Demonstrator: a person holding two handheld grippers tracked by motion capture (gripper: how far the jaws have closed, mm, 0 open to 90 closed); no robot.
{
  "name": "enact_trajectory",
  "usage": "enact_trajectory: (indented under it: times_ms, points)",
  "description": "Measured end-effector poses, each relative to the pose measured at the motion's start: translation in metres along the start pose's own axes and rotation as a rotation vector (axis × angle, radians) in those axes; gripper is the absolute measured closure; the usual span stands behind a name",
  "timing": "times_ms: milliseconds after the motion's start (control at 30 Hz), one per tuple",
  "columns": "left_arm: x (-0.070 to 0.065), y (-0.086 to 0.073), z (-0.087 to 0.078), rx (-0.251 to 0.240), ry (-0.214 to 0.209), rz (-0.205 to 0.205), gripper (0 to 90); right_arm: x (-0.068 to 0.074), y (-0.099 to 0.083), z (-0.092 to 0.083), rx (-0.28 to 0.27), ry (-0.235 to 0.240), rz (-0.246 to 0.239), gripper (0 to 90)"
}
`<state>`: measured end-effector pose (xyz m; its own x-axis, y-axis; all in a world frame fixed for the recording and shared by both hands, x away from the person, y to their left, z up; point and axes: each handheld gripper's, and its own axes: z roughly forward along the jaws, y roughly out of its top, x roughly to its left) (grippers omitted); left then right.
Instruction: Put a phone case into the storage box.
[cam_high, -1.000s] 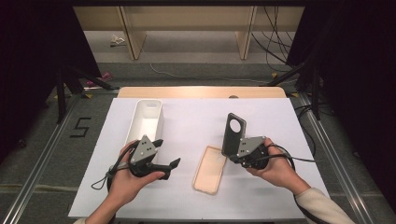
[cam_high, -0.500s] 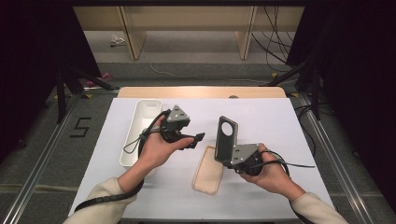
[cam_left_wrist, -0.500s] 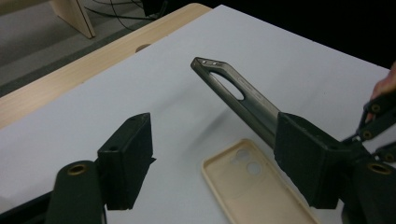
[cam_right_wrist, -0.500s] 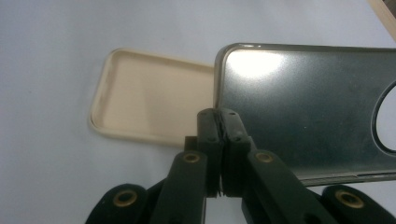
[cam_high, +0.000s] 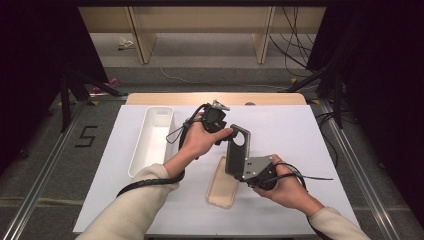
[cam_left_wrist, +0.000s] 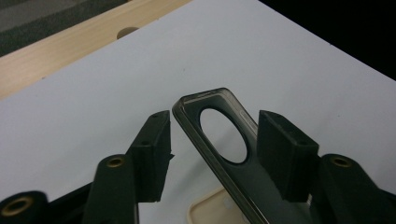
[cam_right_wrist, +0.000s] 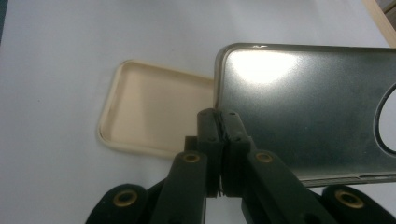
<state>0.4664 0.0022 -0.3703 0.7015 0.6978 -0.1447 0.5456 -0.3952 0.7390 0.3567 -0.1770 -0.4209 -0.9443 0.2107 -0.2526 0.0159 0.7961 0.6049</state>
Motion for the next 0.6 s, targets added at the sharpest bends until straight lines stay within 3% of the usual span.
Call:
enact_trajectory:
  times_ms: [233, 467, 600]
  points:
    - [0.008, 0.002, 0.011, 0.048, 0.007, -0.092, 58.4, 0.002, 0.003, 0.000, 0.002, -0.010, -0.026, 89.3]
    - [0.011, 0.001, 0.014, 0.080, -0.003, -0.138, 66.3, 0.004, 0.006, 0.001, -0.002, -0.020, -0.063, 89.3]
    - [0.013, -0.001, 0.011, 0.062, -0.025, -0.180, 69.2, 0.005, 0.007, 0.001, 0.005, -0.019, -0.061, 89.3]
